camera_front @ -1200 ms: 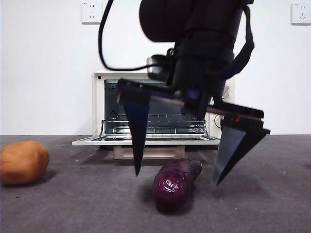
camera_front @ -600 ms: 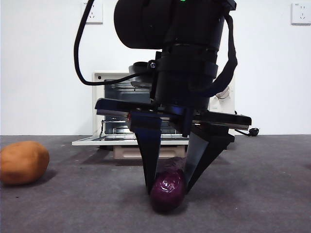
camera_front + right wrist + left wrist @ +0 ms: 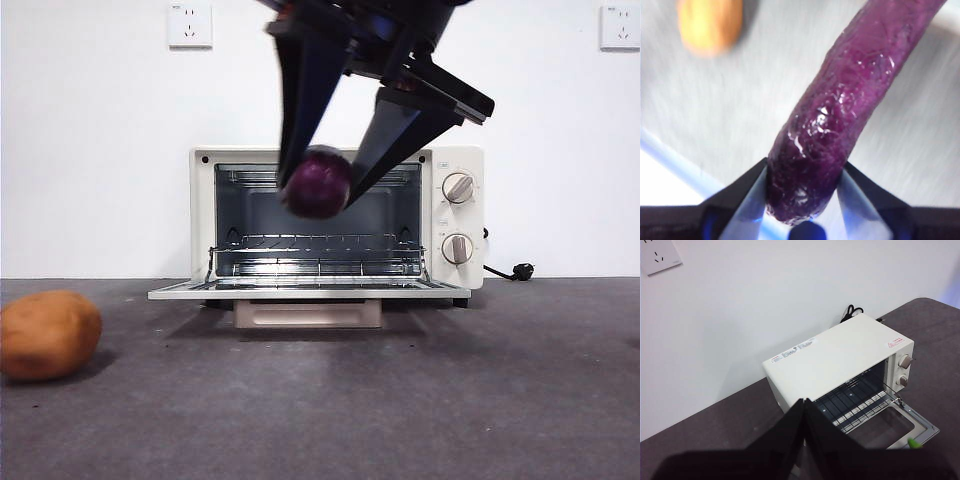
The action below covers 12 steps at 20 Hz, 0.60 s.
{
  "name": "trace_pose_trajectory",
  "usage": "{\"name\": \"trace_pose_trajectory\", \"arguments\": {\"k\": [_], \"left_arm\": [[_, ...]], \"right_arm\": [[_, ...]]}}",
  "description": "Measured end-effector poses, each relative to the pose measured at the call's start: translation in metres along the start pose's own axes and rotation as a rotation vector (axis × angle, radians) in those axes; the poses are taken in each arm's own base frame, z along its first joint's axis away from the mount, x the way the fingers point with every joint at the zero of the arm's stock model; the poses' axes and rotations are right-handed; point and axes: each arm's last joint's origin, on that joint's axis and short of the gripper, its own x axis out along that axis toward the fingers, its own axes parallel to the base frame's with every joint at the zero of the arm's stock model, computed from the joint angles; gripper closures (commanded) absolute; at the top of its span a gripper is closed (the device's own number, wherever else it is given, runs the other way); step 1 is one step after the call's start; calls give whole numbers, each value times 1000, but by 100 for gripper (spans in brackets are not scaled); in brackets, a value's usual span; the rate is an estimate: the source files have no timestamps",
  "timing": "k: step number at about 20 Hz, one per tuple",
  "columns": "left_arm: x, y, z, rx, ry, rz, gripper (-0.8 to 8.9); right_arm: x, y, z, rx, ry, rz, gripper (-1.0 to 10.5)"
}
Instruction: Take the eggplant from the table,put the eggplant in the oven
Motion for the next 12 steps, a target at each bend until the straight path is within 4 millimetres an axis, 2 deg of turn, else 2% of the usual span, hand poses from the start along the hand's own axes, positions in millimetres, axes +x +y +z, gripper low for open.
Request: {"name": "trace_pose_trajectory", "arguments": {"k": [5,9,12], "left_arm": [[0,-2,0,3,1,-10,820],[0,-3,0,5,1,-20,820],[0,-5,0,8,6,-32,820]], "right_arm": [[1,-51,34,105,-97,98,962],[11,-93,69,181,-174,124,962],[22,-110,97,199,-202,140,962]]}}
